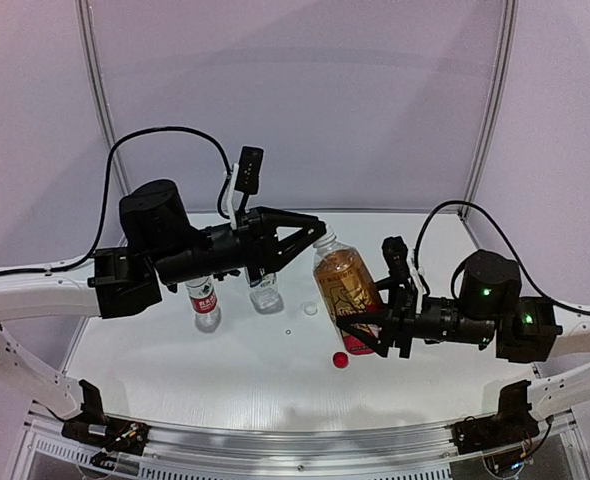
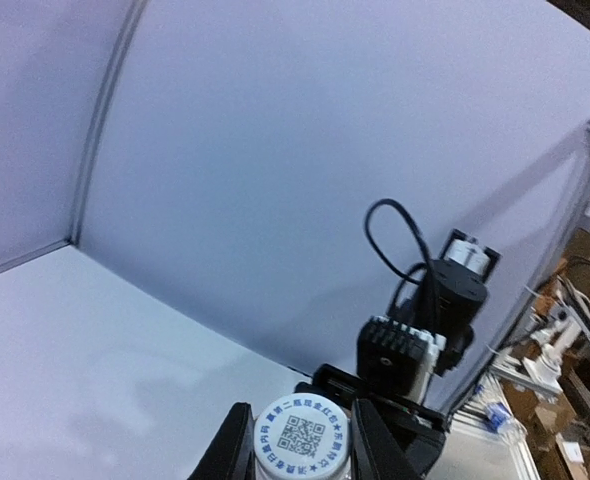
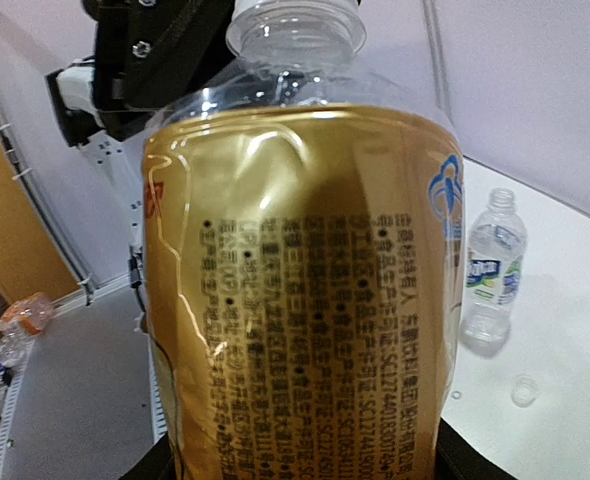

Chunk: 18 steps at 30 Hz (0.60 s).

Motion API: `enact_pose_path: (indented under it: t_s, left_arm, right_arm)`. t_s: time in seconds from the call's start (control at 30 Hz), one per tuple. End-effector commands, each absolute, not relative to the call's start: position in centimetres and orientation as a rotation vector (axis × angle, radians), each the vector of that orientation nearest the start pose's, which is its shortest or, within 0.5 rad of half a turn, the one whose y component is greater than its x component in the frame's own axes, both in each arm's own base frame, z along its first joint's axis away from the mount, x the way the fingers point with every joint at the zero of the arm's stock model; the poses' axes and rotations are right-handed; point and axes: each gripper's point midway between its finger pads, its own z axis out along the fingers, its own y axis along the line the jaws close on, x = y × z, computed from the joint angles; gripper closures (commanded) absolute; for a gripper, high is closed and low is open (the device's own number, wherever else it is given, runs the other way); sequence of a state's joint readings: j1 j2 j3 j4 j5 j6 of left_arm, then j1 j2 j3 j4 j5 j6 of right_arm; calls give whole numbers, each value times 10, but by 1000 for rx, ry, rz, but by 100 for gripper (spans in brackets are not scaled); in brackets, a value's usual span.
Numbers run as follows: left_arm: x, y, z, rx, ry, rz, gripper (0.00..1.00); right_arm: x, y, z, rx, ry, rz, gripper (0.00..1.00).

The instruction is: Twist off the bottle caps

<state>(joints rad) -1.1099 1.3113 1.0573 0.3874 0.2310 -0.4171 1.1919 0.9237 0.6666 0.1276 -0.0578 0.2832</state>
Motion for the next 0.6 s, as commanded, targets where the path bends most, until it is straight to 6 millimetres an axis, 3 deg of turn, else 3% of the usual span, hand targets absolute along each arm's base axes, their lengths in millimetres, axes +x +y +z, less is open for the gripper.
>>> enact_pose_path:
  t_s: [0.0,0.13,0.3,0.47,0.57]
  left_arm:
    - [173,-435,370,616,1627,-1264,92]
    - [191,-437,362,398,1765,-1111,93]
    - [185,-451,355,356,1828,-1003,93]
    - [179,-440,362,275,1812,-959,90]
    - [170,-438,372,281,1793,-1003,80]
  right_arm:
    - [175,311,260,-606,1823,810,100]
    - [194,303,245,-536,1896,657,100]
    - [203,299,235,-505,1937,563,100]
    - [207,295,233,-483,1947,528,100]
    - [208,295,231,-481,1951,520,100]
